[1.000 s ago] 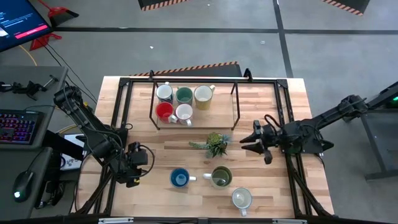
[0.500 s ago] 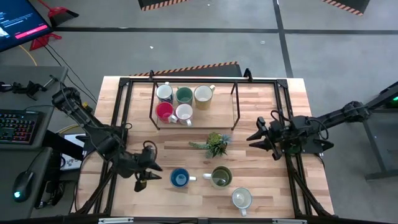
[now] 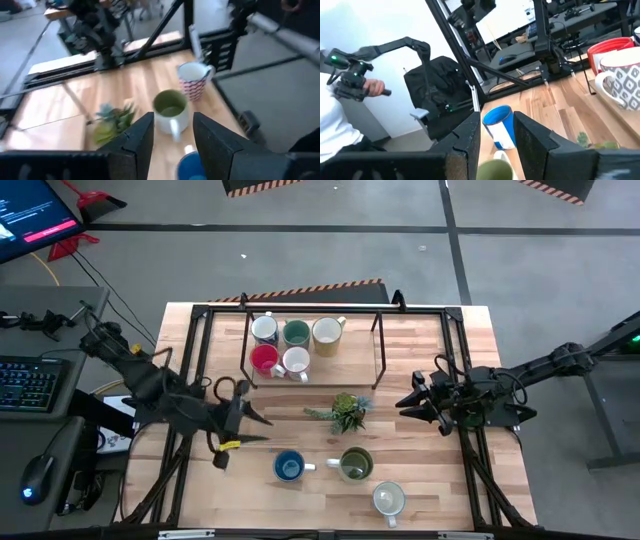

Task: Place coffee mugs
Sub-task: Put the blue mug on the shelf

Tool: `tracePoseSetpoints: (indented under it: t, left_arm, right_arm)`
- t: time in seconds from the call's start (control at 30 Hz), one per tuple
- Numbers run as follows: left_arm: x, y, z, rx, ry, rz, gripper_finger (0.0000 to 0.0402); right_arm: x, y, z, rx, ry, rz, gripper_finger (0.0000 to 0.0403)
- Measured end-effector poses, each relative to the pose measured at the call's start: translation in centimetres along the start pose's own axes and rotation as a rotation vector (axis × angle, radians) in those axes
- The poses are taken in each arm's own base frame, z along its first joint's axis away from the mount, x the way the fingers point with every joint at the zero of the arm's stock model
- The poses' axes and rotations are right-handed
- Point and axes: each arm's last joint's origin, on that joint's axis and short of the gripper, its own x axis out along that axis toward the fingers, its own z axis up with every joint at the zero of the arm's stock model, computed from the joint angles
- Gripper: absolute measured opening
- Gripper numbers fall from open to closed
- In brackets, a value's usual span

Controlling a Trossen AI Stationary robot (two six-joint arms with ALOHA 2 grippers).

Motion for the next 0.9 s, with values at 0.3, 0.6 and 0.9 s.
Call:
tracePoseSetpoints:
  t: [0.3,0.6,0.9]
  left_arm:
    - [1.2,0.7,3.0,0.108,0.339,0.007,0.0139]
    - [6.4,-1.1,1.5,0.096,0.602,-0.069,0.0154]
    - [11.5,-2.9,-1.3,0.018,0.791,-0.022,0.0154]
  right_arm:
    - [0.0,-0.1,-0.2,0.056,0.025,-0.012,0.0099]
    - [0.0,-0.3,-0.7,0.049,0.075,-0.038,0.0099]
    - [-0.1,-0.6,-1.3,0.045,0.129,-0.064,0.0099]
